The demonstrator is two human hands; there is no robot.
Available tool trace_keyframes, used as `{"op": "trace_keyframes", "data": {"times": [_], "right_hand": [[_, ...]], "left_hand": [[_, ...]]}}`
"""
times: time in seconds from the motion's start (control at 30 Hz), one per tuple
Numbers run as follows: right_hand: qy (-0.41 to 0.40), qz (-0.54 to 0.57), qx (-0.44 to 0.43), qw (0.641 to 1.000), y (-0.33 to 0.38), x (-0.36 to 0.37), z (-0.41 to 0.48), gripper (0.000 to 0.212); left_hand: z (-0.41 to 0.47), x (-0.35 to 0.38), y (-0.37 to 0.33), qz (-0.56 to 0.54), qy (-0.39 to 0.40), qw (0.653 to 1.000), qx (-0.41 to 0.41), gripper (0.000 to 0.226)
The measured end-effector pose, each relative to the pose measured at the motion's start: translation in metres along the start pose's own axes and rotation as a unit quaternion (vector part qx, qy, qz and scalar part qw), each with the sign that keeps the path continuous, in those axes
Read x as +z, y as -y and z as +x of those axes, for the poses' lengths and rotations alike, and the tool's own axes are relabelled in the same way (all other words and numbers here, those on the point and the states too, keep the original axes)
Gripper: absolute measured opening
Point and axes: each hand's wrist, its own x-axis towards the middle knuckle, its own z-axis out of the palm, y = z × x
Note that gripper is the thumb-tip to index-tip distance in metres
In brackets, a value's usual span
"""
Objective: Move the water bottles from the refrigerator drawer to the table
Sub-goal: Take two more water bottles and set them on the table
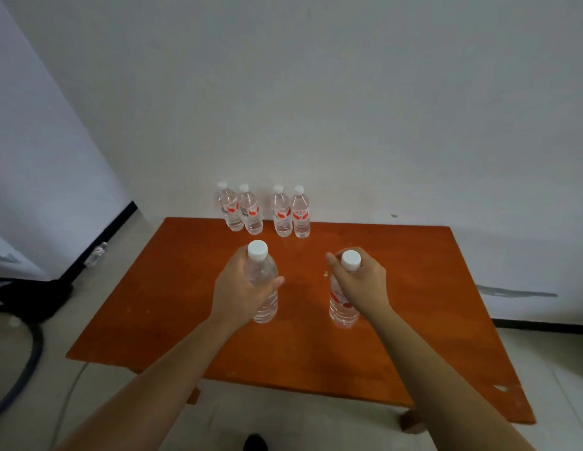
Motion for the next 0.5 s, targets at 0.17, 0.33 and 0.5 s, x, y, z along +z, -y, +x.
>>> {"op": "trace_keyframes", "data": {"times": [0.17, 0.33, 0.5], "right_hand": [[-0.025, -0.030, 0.058, 0.998, -0.019, 0.026, 0.067, 0.027], [-0.083, -0.050, 0.098, 0.990, -0.024, 0.043, 0.147, 0.034], [-0.153, -0.031, 0.139, 0.978, -0.033, 0.042, 0.216, 0.030]], "left_hand": [[0.085, 0.036, 0.025, -0.051, 0.049, 0.998, 0.002, 0.068], [0.185, 0.071, 0.034, -0.108, 0.106, 0.988, 0.038, 0.069], [0.261, 0.123, 0.025, -0.120, 0.151, 0.980, 0.053, 0.069]]}}
